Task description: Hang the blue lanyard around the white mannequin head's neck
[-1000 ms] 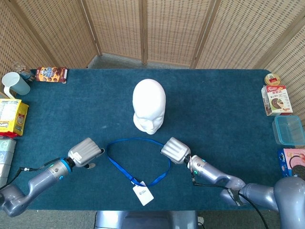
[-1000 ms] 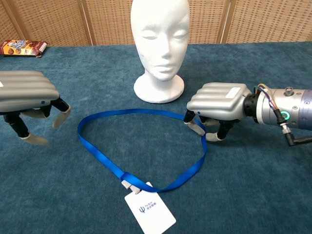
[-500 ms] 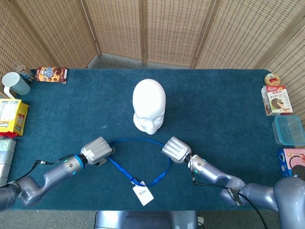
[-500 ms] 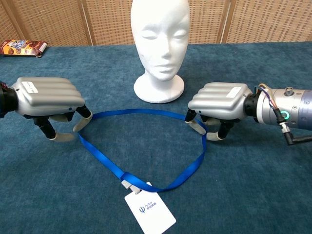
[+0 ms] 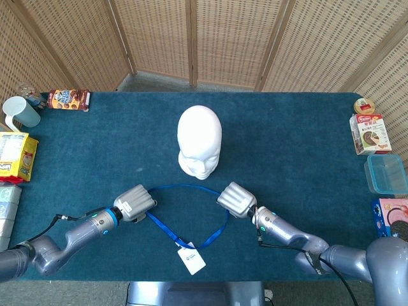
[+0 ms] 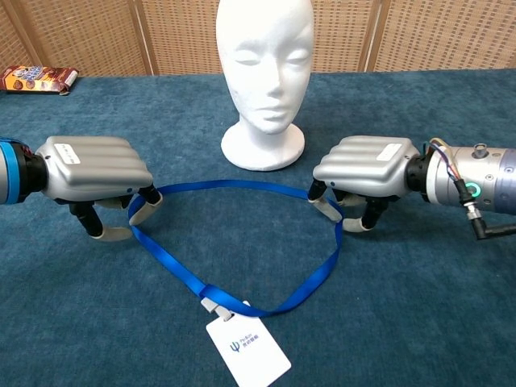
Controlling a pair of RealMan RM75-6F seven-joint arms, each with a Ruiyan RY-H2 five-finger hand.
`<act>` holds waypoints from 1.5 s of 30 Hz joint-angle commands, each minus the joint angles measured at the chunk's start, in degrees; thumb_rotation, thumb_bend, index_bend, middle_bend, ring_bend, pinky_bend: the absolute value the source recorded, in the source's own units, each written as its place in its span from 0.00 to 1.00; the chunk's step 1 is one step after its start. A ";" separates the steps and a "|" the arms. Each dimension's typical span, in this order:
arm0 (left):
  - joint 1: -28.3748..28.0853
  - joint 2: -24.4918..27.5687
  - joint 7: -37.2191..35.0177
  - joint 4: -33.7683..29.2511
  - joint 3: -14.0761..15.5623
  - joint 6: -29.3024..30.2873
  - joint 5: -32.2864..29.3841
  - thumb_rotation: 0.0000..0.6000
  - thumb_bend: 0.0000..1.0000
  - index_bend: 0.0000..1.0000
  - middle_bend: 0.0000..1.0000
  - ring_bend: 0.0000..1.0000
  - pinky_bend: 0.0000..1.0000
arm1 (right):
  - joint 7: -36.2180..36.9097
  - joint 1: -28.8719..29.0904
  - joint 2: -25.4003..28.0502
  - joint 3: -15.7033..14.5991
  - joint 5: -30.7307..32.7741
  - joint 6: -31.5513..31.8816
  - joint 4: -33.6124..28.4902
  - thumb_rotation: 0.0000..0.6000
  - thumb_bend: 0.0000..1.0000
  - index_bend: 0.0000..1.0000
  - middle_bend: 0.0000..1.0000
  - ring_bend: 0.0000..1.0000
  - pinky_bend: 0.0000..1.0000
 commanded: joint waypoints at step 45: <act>-4.12 -1.50 9.95 -2.71 2.70 0.07 -12.15 0.82 0.37 0.50 1.00 1.00 1.00 | 2.62 -0.55 -0.86 -0.32 -1.05 0.77 1.80 1.00 0.45 0.66 1.00 1.00 1.00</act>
